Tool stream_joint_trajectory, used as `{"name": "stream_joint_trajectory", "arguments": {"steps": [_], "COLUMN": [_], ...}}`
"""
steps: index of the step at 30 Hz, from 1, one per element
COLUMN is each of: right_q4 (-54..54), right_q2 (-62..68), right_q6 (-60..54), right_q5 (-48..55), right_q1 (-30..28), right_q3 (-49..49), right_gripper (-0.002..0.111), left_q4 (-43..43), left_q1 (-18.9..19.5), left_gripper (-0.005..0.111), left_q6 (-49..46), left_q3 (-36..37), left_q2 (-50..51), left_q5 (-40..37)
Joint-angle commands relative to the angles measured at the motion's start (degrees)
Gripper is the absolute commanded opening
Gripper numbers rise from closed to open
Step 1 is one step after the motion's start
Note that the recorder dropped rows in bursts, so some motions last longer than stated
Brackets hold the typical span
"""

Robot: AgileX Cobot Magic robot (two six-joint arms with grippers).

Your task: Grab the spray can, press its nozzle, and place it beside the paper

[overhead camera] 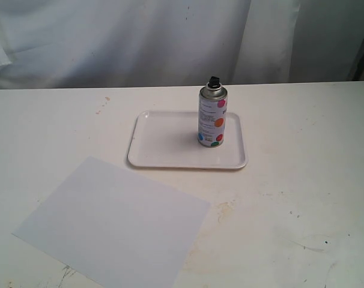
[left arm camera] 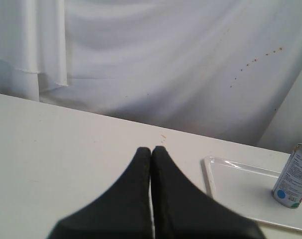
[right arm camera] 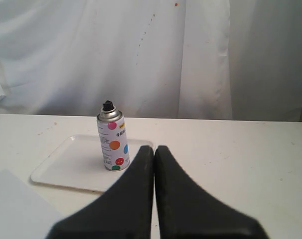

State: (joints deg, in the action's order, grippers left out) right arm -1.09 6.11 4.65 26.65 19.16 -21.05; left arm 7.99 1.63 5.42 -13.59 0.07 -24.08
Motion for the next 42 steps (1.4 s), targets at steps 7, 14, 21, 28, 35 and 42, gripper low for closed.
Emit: {"name": "stream_joint_trajectory", "arguments": {"steps": [7, 14, 21, 28, 35, 42], "right_q4": [0.5, 0.5, 0.5, 0.5, 0.5, 0.5], "right_q2": [0.0, 0.0, 0.0, 0.0, 0.0, 0.0], "right_q6": [0.0, 0.0, 0.0, 0.0, 0.0, 0.0], "right_q5": [0.1, 0.1, 0.1, 0.1, 0.1, 0.1], "right_q1": [-0.2, -0.2, -0.2, -0.2, -0.2, -0.2], "right_q3": [0.2, 0.2, 0.2, 0.2, 0.2, 0.2], "right_gripper": [0.0, 0.0, 0.0, 0.0, 0.0, 0.0], "left_q4": [-6.6, -7.3, -7.3, -7.1, -7.1, -7.1], "left_q1": [0.2, 0.2, 0.2, 0.2, 0.2, 0.2], "left_gripper": [0.001, 0.001, 0.001, 0.001, 0.001, 0.001], "left_q6": [-6.1, -7.5, -7.4, -6.8, -7.0, -7.0], "left_q3": [4.8, 9.3, 13.6, 13.6, 13.6, 13.6], "left_q2": [-0.1, -0.1, -0.1, -0.1, -0.1, -0.1], "left_q5": [4.2, 4.6, 4.6, 5.6, 5.9, 5.9]}}
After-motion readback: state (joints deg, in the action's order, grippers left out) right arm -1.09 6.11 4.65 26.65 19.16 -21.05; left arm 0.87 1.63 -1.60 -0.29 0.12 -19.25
